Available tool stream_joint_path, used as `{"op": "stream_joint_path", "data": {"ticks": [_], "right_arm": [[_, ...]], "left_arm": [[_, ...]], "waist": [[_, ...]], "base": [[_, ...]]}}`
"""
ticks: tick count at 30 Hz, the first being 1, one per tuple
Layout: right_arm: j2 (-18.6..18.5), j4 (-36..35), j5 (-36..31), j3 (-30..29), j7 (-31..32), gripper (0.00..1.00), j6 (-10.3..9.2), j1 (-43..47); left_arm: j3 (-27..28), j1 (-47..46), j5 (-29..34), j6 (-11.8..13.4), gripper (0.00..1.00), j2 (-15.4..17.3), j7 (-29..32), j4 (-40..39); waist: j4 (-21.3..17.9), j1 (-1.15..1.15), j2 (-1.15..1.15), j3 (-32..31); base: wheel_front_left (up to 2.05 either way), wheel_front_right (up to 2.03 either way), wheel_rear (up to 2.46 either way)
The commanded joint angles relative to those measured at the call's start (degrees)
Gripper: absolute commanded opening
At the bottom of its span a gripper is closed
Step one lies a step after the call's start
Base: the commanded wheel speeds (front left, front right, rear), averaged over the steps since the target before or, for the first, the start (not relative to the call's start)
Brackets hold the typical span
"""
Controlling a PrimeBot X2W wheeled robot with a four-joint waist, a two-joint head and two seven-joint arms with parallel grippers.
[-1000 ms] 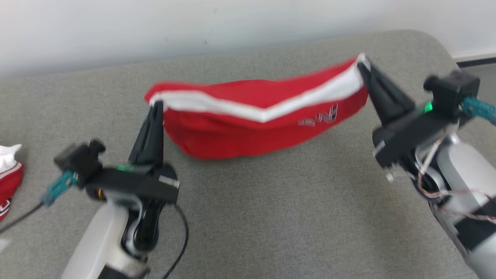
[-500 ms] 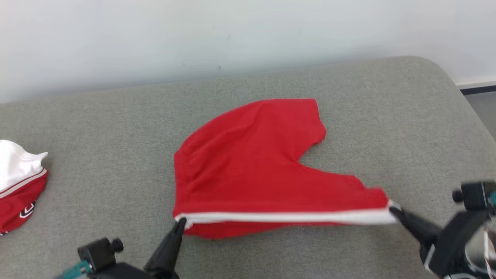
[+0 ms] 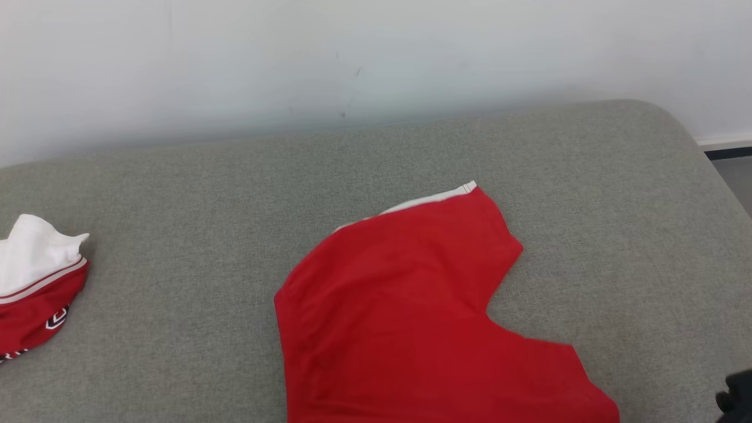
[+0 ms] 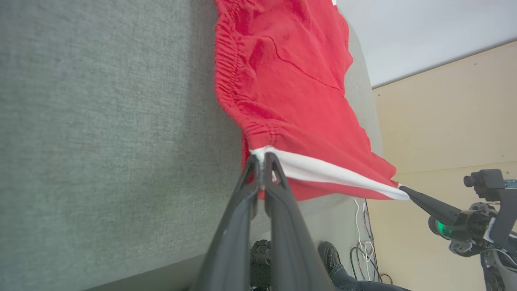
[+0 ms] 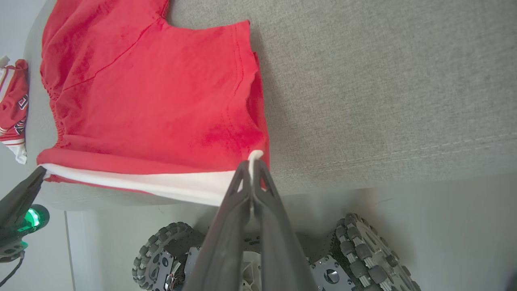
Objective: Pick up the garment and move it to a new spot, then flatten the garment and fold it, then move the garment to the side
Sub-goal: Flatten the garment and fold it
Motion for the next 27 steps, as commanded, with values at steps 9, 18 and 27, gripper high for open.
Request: {"op": "stream_joint_path", "data": {"ticks": [9, 18, 27], "right_arm": [[7.8, -14.0, -4.9, -6.5, 4.2, 0.0, 0.03, -0.5], [-1.0, -7.3, -7.2, 3.5, -10.8, 0.0, 0.04, -15.0], [-9.6, 8.2, -9.9, 17.3, -27.7, 0.0, 0.04, -32.2]], "left_arm": [[2.4, 3.5, -0.8, 2.3, 0.0, 1.7, -1.3, -6.6], [3.4, -7.4, 3.6, 2.4, 0.0, -3.6, -6.5, -1.4], [3.8, -20.8, 6.1, 4.2, 0.0, -8.8, -8.6, 9.1]], "waist": [[0.5, 0.01, 0.01, 0.4], [2.0, 0.01, 0.01, 2.6], [4.8, 0.01, 0.01, 7.7]], "base": [[0.0, 0.0, 0.0], [0.0, 0.0, 0.0], [0.0, 0.0, 0.0]]}}
